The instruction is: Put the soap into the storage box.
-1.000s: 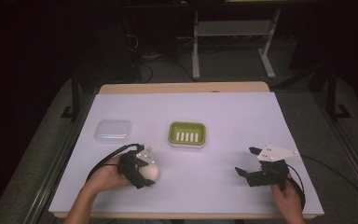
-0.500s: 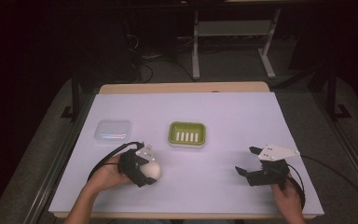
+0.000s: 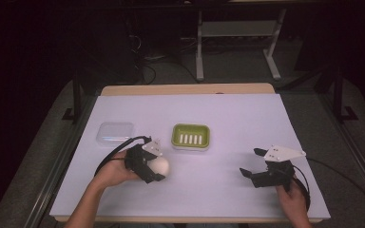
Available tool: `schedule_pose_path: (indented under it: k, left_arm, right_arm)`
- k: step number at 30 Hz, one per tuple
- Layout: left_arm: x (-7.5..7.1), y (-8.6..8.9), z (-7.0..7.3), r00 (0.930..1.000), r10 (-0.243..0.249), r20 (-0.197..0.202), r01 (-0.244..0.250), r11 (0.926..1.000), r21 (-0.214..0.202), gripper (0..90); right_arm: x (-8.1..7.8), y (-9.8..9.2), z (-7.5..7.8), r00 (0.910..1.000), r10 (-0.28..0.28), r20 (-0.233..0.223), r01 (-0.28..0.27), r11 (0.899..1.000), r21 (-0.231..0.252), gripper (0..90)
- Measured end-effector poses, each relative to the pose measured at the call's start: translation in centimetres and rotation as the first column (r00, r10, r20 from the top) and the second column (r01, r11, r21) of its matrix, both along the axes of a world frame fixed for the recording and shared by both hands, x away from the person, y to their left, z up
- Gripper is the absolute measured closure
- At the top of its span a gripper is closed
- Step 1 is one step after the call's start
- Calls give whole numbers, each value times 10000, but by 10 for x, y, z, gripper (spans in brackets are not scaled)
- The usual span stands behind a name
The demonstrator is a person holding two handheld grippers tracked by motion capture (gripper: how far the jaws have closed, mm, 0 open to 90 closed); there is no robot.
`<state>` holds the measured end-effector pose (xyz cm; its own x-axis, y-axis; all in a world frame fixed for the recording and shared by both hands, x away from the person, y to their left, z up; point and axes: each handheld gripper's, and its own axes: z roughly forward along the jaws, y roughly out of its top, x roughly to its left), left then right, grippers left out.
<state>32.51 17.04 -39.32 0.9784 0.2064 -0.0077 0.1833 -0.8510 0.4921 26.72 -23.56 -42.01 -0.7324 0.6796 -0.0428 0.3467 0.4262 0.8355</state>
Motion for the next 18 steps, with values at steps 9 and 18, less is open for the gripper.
schedule_pose_path:
  k: [9, 18]
  left_arm:
    - [12, -14, 15, 9997, -189, 136, 190, 9998, -52, 245]
    - [24, -30, 22, 9989, -425, 201, 425, 9991, 42, 246]
  right_arm:
    - [0, -2, 1, 10000, -29, -45, 30, 9998, 212, 132]
    - [0, -4, 0, 10000, 8, -27, -7, 9998, 213, 132]
